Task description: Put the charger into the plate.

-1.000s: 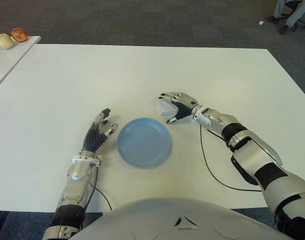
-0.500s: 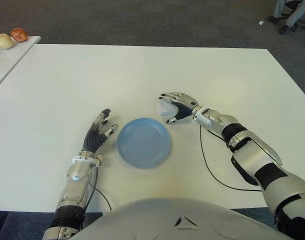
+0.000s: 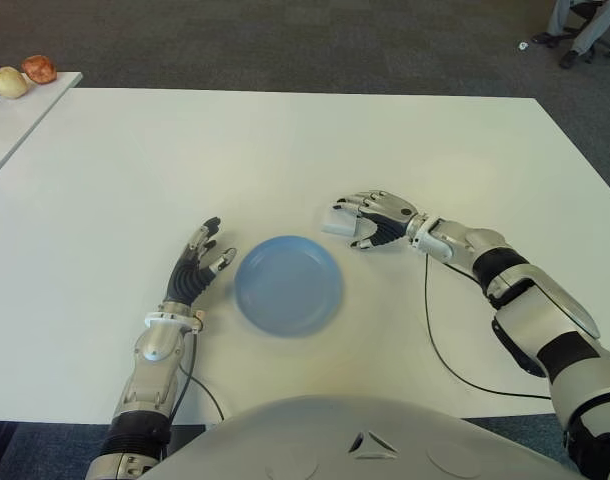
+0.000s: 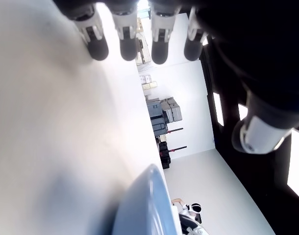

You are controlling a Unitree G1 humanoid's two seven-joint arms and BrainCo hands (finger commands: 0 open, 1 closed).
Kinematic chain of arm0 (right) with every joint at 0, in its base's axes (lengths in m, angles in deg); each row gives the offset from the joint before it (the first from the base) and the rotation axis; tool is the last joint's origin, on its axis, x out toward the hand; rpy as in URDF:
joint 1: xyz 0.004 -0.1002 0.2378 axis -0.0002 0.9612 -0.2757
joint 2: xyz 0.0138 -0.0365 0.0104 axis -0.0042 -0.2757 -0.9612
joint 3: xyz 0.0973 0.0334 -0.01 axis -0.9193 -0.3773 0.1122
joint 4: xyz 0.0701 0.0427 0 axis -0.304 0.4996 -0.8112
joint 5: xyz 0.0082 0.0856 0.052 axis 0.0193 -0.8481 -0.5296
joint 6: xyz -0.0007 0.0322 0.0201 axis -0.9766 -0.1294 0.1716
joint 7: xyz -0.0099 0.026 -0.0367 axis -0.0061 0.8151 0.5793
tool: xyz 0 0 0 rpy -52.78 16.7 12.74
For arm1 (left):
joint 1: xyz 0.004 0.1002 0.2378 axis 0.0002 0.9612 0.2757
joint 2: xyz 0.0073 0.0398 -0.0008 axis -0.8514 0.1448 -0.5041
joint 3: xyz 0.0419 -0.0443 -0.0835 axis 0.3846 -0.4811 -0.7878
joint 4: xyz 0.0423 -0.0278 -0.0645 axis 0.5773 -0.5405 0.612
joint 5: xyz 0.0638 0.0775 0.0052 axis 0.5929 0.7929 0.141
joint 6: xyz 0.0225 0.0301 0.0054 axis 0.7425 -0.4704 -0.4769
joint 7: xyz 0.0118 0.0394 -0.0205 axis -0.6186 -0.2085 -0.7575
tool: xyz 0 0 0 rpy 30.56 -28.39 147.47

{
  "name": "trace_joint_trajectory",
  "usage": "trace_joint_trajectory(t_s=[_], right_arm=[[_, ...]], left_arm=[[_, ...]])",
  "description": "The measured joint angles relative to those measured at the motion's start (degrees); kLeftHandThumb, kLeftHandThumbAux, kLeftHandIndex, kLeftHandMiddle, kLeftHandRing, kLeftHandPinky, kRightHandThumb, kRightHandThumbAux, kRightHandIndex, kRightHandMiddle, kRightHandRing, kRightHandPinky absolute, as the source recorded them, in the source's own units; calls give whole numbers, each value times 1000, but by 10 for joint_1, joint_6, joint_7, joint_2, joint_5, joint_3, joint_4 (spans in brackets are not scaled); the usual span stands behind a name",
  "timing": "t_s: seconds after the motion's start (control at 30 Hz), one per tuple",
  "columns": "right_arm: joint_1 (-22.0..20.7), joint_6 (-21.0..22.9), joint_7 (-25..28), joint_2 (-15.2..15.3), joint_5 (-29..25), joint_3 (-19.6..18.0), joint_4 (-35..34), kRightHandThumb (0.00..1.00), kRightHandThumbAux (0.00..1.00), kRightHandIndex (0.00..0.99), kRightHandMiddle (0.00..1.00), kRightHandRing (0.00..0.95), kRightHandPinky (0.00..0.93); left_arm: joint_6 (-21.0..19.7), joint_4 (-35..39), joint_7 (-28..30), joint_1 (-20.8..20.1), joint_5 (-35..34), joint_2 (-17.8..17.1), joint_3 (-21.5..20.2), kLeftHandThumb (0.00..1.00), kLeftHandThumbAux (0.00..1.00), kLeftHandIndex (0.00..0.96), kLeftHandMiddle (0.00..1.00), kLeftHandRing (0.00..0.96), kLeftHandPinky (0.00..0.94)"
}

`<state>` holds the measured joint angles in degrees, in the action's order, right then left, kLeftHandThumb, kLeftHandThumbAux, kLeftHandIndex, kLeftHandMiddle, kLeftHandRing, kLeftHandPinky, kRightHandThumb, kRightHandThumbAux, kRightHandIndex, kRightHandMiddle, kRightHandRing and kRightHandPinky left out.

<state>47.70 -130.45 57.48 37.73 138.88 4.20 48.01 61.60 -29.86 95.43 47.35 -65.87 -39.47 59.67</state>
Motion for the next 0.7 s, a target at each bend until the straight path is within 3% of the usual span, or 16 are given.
trace_joint_trajectory(t_s=[0.23, 0.7], right_arm=[[-1, -5, -27, 27, 34, 19, -18, 0, 541, 28, 151, 147, 137], [-2, -6, -45, 33, 56, 28, -28, 0, 550, 45, 164, 163, 172]], left_arm=[[0, -2, 0, -1, 0, 0, 0, 0, 574, 78, 89, 74, 81], [0, -2, 0, -1, 0, 0, 0, 0, 564, 80, 82, 63, 63]])
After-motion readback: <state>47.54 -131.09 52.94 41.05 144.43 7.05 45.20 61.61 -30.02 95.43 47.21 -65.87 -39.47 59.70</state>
